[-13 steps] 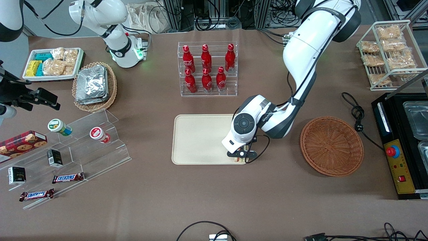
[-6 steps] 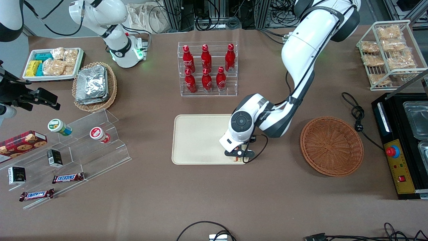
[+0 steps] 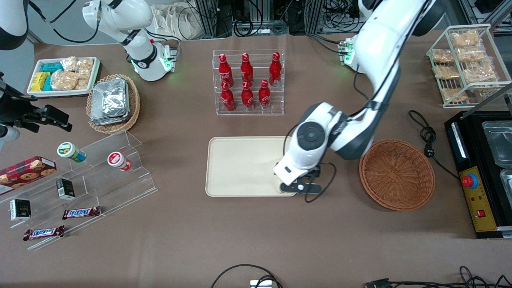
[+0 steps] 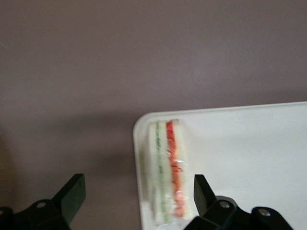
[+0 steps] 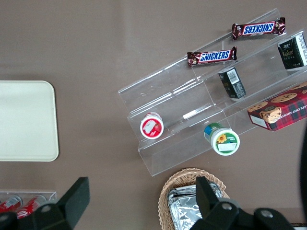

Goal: Place sandwich from basket to tray

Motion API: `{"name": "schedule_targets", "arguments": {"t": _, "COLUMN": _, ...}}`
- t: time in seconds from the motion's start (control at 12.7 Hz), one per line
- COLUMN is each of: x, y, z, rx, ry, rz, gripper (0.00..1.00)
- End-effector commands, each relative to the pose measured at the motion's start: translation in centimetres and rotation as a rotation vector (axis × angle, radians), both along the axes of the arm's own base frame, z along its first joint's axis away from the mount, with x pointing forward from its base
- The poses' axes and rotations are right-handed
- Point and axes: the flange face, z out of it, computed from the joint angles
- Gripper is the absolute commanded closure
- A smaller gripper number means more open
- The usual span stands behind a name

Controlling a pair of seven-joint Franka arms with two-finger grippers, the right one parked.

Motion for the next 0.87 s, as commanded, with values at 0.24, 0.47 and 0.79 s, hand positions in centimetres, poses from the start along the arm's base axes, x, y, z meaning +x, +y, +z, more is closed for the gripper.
{"name": "schedule_targets", "arguments": {"t": 0.24, "x": -1.2, "y": 14.9, "z": 14.4, "rx": 0.052, "ry": -0.043, "rz": 0.04, "gripper": 0.0}}
{"name": "schedule_targets", "arguments": {"t": 0.47, "x": -3.8, "y": 23.6, "z": 18.5, "rx": 0.113, "ry": 0.007, "rz": 0.056, "gripper": 0.0}}
{"name": "schedule_targets", "arguments": {"t": 0.79, "x": -6.8, "y": 31.6, "z": 20.2, "rx": 0.051, "ry": 0.066, "rz": 0.167, "gripper": 0.0}}
